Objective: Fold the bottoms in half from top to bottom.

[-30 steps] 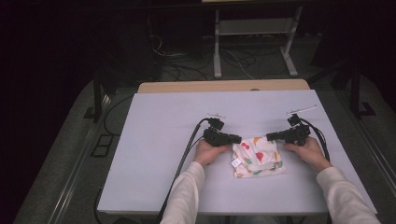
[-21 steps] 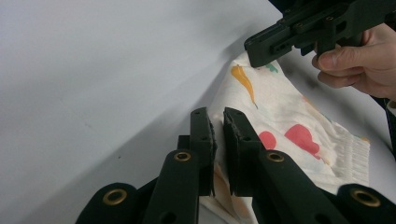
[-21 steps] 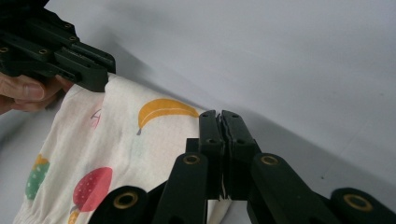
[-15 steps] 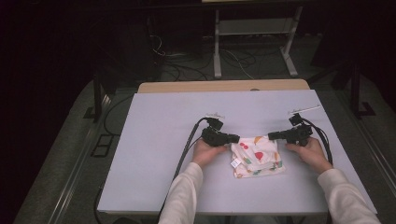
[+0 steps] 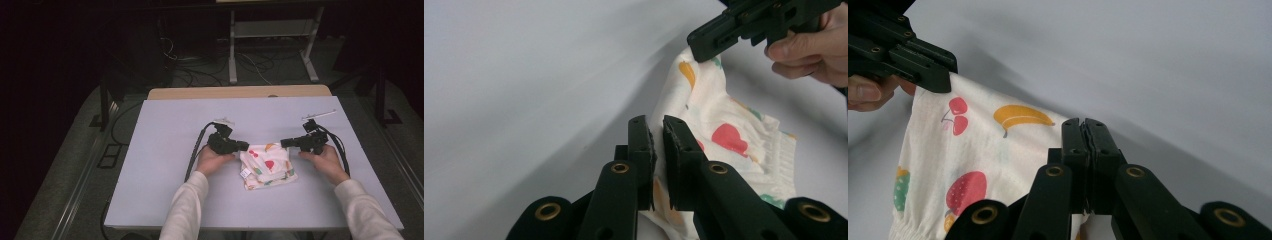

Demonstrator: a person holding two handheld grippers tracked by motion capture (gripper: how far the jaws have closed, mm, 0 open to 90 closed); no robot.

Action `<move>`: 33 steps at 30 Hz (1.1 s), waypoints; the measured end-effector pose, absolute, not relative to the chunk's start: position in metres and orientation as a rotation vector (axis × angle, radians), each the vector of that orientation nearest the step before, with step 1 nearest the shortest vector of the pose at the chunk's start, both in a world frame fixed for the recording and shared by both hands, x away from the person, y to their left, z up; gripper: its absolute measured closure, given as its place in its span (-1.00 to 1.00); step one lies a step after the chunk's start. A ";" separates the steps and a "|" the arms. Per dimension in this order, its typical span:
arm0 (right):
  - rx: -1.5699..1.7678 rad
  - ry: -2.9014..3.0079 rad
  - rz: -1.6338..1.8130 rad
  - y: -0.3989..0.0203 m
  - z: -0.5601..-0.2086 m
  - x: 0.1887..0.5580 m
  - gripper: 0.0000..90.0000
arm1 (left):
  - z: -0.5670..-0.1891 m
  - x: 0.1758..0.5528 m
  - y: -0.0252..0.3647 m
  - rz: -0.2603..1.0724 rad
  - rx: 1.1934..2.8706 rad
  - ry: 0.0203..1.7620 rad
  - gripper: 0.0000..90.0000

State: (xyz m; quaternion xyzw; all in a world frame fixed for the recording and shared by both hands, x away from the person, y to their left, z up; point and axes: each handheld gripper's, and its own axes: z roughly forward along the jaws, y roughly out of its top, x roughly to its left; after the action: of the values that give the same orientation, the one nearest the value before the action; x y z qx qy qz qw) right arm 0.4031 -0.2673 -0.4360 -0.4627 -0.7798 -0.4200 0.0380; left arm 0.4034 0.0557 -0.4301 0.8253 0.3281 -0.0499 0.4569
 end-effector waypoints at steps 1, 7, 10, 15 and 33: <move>-1.426 -2.392 -1.291 -0.263 -0.436 0.404 0.92 | -0.430 0.404 0.058 -0.122 2.034 0.814 0.81; -1.439 -2.378 -1.294 -0.253 -0.437 0.406 0.92 | -0.429 0.408 0.068 -0.115 2.038 0.835 0.81; -1.443 -2.376 -1.291 -0.249 -0.436 0.408 0.92 | -0.428 0.409 0.071 -0.109 2.042 0.842 0.81; -1.430 -2.373 -1.299 -0.243 -0.433 0.410 0.92 | -0.427 0.411 0.078 -0.099 2.040 0.852 0.81; -1.437 -2.378 -1.331 -0.217 -0.422 0.421 0.92 | -0.417 0.421 0.100 0.004 2.022 0.888 0.81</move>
State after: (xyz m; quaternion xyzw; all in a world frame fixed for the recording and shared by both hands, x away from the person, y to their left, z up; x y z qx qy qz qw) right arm 0.4208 -0.2167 -0.4216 -0.4662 -0.7715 -0.4320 0.0304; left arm 0.4212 0.0996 -0.4172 0.8177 0.3593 0.0016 0.4497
